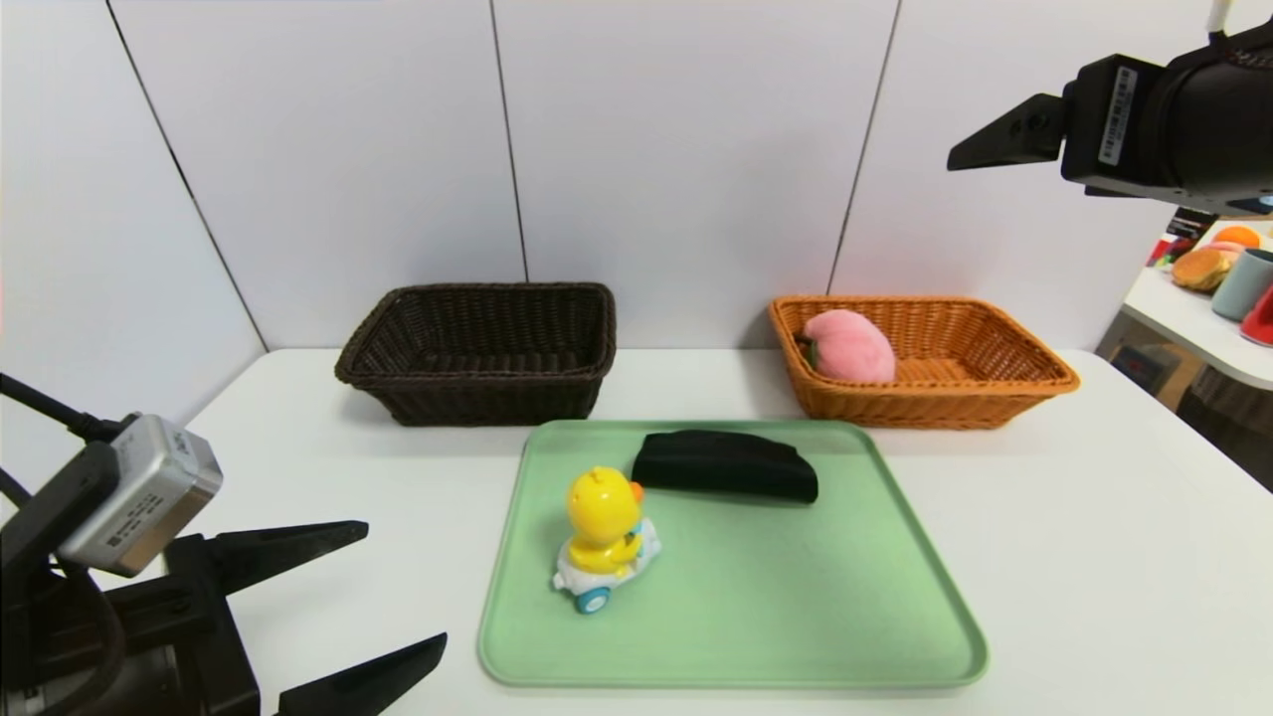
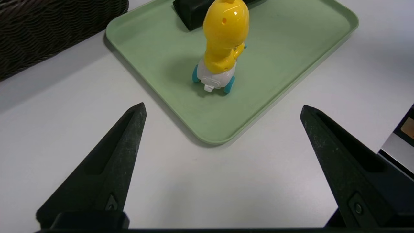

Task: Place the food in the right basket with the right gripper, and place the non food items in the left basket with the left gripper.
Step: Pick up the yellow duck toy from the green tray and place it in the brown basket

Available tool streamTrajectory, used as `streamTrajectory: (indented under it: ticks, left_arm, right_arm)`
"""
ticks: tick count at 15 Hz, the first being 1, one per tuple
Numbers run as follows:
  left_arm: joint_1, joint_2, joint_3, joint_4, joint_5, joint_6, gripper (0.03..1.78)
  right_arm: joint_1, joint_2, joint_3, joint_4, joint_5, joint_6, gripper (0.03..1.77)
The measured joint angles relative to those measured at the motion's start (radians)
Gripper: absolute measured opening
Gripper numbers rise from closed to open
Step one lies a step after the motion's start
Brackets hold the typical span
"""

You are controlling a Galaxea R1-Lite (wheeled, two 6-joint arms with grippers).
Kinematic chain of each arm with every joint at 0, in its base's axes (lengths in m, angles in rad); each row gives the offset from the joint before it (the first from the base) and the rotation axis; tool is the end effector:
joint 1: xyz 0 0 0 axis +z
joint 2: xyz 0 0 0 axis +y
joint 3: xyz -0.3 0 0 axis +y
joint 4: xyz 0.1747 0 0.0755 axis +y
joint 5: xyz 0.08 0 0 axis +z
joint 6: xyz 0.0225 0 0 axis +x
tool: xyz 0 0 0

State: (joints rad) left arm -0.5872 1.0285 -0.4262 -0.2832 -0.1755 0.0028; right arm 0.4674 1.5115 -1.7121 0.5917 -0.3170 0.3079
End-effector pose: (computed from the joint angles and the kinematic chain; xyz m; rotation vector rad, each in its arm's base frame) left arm 0.1051 -0.0747 0.1882 0.0695 0.3190 -0.7565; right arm 0.2104 0.0983 0.3696 0.1543 0.3803 0.0913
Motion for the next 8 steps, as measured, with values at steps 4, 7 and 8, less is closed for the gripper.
streamTrajectory:
  ticks: [4,7,8]
  left_arm:
    - [-0.029,0.104,0.111,-0.263,0.003,0.059,1.69]
    - [-0.039,0.209,0.144,-0.407,0.003,0.117,1.69]
    - [-0.041,0.244,0.149,-0.446,0.002,0.124,1.69]
  right_arm:
    - [0.0,-0.009,0.0,-0.001,0.0,0.005,1.69]
    - [0.0,-0.013,0.001,0.0,0.0,0.013,1.69]
    - [0.0,-0.016,0.001,0.0,0.004,0.026,1.69]
